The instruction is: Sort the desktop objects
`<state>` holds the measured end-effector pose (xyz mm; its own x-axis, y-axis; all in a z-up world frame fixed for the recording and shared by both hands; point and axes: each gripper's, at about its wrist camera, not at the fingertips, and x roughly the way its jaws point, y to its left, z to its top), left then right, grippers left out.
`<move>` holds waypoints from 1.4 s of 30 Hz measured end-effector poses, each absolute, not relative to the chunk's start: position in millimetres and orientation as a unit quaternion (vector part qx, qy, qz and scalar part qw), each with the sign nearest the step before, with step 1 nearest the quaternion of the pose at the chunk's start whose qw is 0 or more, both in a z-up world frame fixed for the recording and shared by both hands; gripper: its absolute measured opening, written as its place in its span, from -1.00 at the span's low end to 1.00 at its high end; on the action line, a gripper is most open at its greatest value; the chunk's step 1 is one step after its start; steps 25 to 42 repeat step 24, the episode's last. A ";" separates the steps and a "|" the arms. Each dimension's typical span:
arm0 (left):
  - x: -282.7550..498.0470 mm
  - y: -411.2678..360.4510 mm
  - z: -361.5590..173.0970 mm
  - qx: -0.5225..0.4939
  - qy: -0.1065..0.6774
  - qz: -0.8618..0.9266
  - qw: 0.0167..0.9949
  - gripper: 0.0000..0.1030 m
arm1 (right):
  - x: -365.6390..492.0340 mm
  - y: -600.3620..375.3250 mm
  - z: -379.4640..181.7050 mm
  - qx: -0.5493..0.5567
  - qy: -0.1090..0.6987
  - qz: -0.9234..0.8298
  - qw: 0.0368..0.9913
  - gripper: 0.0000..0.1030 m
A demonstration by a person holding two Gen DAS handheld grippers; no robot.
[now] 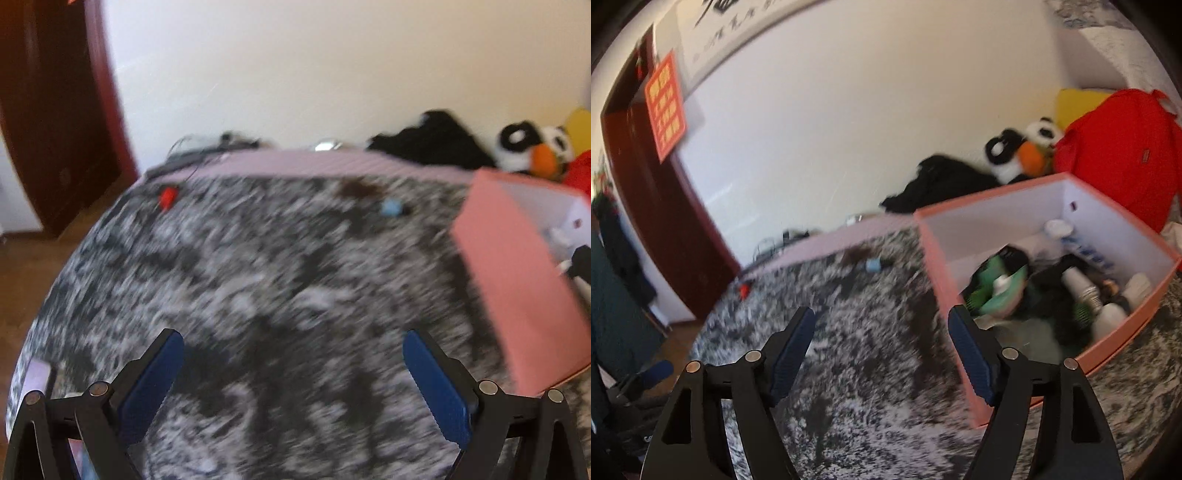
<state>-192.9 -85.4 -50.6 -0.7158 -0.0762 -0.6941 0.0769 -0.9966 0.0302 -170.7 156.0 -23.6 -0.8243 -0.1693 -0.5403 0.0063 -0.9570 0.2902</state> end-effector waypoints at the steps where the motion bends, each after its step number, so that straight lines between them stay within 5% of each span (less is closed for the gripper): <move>1: -194.7 -91.7 -59.6 0.380 0.001 -0.924 0.047 0.91 | -177.4 145.9 -32.4 0.304 -0.130 -0.943 0.045 0.52; 15: -275.9 -117.7 -175.1 0.443 0.015 -0.896 0.036 0.92 | -256.8 63.5 -160.7 0.405 -0.011 -0.914 -0.006 0.60; 19: -286.4 -112.9 -197.8 0.431 0.005 -0.900 0.059 1.00 | -266.1 60.9 -181.5 0.414 -0.009 -0.910 -0.014 0.78; 24: -285.2 -105.9 -205.3 0.432 -0.003 -0.898 0.078 1.00 | -275.8 60.1 -202.5 0.436 -0.001 -0.900 -0.017 1.00; 42: -285.2 -105.9 -205.3 0.432 -0.003 -0.898 0.078 1.00 | -275.8 60.1 -202.5 0.436 -0.001 -0.900 -0.017 1.00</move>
